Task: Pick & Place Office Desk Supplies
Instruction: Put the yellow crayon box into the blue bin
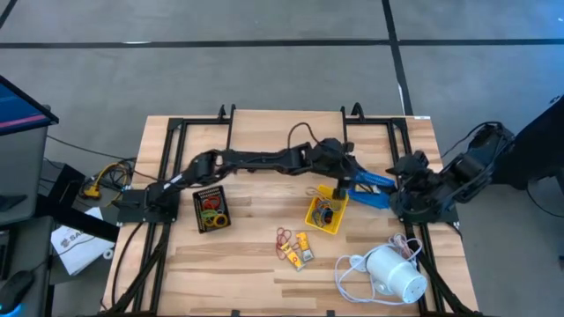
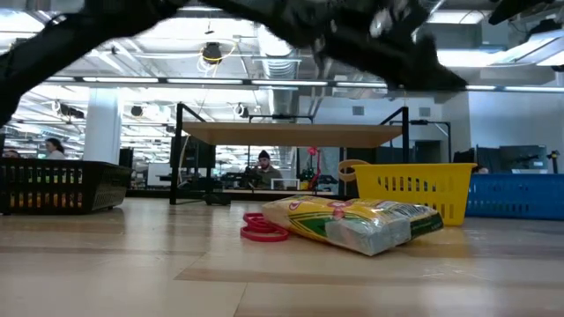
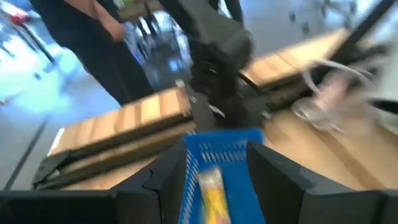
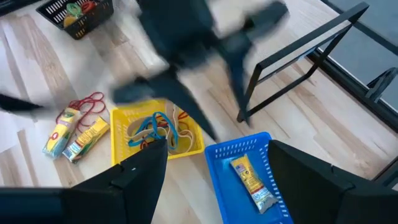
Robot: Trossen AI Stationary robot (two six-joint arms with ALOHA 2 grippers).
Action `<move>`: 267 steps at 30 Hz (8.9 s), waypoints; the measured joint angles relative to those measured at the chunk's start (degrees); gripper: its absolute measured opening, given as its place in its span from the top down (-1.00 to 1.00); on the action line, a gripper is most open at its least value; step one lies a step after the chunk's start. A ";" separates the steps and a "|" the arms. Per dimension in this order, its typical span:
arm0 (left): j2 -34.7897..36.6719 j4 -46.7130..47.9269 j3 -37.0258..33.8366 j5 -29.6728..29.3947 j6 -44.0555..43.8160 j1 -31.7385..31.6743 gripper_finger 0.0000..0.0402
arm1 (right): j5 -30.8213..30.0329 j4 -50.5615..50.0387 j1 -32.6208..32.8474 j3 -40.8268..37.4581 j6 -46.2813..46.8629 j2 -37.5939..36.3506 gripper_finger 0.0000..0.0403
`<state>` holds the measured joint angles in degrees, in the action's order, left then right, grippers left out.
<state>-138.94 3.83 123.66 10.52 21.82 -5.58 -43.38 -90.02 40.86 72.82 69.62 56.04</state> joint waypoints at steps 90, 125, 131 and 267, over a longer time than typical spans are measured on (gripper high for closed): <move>16.29 18.20 -37.12 -10.12 5.31 21.02 0.63 | -0.55 4.37 1.86 0.02 0.46 5.77 -0.36; 26.27 -19.89 -37.14 0.54 4.70 0.07 0.67 | -15.39 3.89 14.61 8.35 -0.58 6.01 -0.36; 26.11 -22.98 -37.16 3.37 2.43 -0.28 0.67 | -15.45 0.28 10.96 7.44 0.41 7.43 -0.36; 26.06 -50.15 -36.22 22.83 -15.28 2.22 0.67 | -28.39 63.54 0.71 5.07 -64.09 16.38 0.34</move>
<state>-112.88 -46.33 87.44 33.35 6.55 -3.36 -71.77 -26.48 41.57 77.89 5.53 72.42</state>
